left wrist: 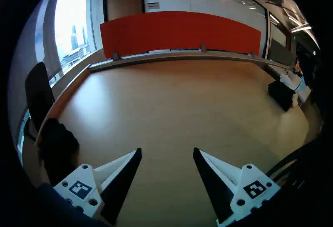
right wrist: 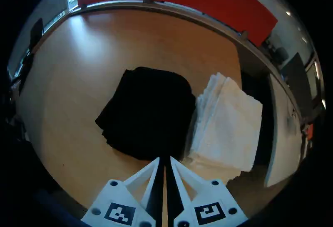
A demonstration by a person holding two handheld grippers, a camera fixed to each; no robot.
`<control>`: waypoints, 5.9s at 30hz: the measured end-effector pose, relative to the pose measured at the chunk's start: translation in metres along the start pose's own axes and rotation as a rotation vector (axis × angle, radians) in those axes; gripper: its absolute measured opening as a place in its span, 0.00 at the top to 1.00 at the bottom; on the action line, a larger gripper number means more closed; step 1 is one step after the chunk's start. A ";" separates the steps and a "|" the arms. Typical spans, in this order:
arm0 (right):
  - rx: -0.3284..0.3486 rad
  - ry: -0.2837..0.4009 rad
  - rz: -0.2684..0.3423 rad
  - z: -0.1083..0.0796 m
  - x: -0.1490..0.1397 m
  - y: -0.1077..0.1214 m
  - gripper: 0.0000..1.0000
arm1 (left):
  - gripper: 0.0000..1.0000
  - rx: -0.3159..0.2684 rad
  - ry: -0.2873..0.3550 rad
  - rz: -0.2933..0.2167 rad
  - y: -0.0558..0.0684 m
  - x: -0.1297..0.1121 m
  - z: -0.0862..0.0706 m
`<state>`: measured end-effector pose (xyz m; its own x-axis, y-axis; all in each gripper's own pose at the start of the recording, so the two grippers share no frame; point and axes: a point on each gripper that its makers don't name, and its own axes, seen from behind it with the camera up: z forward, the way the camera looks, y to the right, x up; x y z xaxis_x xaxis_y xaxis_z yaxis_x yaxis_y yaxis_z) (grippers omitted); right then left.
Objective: Fold towel
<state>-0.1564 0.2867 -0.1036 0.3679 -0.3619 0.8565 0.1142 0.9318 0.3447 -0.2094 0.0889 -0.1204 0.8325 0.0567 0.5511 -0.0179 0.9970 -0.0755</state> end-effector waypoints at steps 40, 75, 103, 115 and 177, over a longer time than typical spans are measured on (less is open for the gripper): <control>-0.012 -0.049 0.072 0.022 -0.029 -0.004 0.94 | 0.09 0.005 -0.012 0.022 0.000 0.001 -0.001; -0.008 0.082 0.285 0.007 0.001 -0.032 0.08 | 0.09 0.007 0.016 -0.009 -0.009 0.003 -0.005; -0.076 0.343 0.395 -0.018 0.057 -0.051 0.08 | 0.09 0.033 0.032 -0.074 -0.020 0.006 -0.005; -0.147 0.570 0.421 -0.051 0.098 -0.045 0.08 | 0.09 0.040 0.034 -0.082 -0.023 0.008 -0.005; -0.201 1.038 0.357 -0.153 0.238 -0.103 0.07 | 0.09 0.056 0.333 -0.114 -0.066 0.149 -0.003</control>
<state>0.0604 0.1092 0.0057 0.9913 0.0398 0.1255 -0.0393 0.9992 -0.0065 -0.0827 0.0315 -0.0354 0.9656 -0.0662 0.2515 0.0627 0.9978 0.0216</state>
